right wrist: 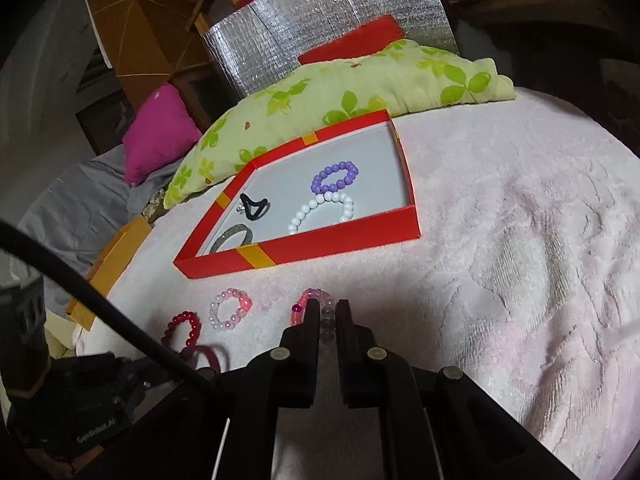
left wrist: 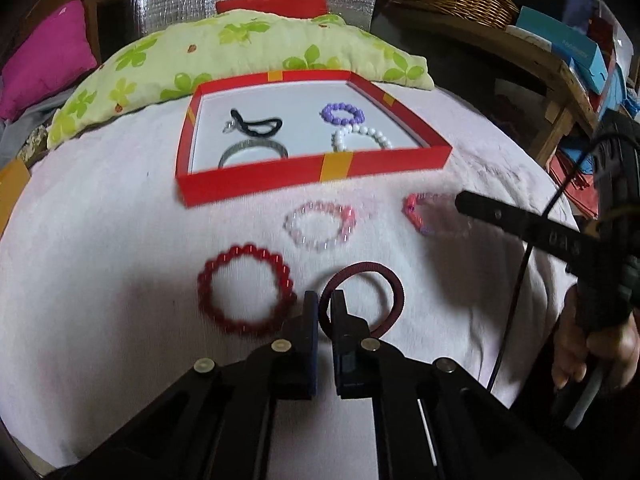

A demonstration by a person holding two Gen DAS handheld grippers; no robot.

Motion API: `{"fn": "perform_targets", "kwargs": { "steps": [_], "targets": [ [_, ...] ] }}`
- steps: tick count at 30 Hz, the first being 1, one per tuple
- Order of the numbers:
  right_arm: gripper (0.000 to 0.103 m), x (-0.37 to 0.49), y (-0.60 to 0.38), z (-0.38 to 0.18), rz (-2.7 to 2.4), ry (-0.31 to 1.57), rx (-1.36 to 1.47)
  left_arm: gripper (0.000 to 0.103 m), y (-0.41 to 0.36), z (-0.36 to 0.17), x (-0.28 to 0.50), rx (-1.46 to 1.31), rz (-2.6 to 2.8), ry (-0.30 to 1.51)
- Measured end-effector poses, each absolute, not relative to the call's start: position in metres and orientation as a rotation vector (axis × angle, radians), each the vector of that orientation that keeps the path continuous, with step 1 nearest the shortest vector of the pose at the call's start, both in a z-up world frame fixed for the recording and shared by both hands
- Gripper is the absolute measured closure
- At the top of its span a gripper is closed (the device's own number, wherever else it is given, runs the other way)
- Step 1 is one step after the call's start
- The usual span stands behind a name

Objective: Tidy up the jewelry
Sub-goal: 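Grasp the pink bead bracelet with the right tool while the left grasps the dark red bangle, then lift the dark red bangle with the left tool while the right lifts the pink bracelet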

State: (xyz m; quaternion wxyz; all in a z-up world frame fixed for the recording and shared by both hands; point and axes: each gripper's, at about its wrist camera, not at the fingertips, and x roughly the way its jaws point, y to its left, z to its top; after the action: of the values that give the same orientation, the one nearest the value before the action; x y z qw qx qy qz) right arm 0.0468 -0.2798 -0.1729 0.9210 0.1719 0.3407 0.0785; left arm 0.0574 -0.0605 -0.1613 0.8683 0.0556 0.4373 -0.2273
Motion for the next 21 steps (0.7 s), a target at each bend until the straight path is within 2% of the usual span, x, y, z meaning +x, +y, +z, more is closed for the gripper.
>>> {"fn": "perform_targets", "kwargs": {
  "steps": [6,9,11,13,19,20,21],
  "targets": [
    [0.092,0.052,-0.278,-0.183,0.122,0.78,0.345,0.097,-0.057,-0.172,0.055,0.11,-0.502,0.93],
    [0.08,0.053,-0.277,-0.184,0.116,0.788,0.338,0.094,-0.058,-0.173,0.055,0.11,-0.521,0.931],
    [0.076,0.053,-0.277,-0.183,0.11,0.784,0.329,0.082,-0.059,-0.172,0.053,0.102,-0.543,0.921],
    [0.073,0.053,-0.275,-0.183,0.103,0.777,0.315,0.074,-0.06,-0.171,0.051,0.1,-0.556,0.914],
    [0.074,0.056,-0.264,-0.185,0.078,0.773,0.236,0.073,-0.064,-0.175,0.05,0.109,-0.57,0.91],
    [0.076,0.055,-0.261,-0.185,0.075,0.769,0.217,0.074,-0.064,-0.175,0.05,0.108,-0.571,0.904],
    [0.083,0.055,-0.26,-0.185,0.075,0.769,0.207,0.077,-0.064,-0.175,0.049,0.105,-0.574,0.903]
  ]
}}
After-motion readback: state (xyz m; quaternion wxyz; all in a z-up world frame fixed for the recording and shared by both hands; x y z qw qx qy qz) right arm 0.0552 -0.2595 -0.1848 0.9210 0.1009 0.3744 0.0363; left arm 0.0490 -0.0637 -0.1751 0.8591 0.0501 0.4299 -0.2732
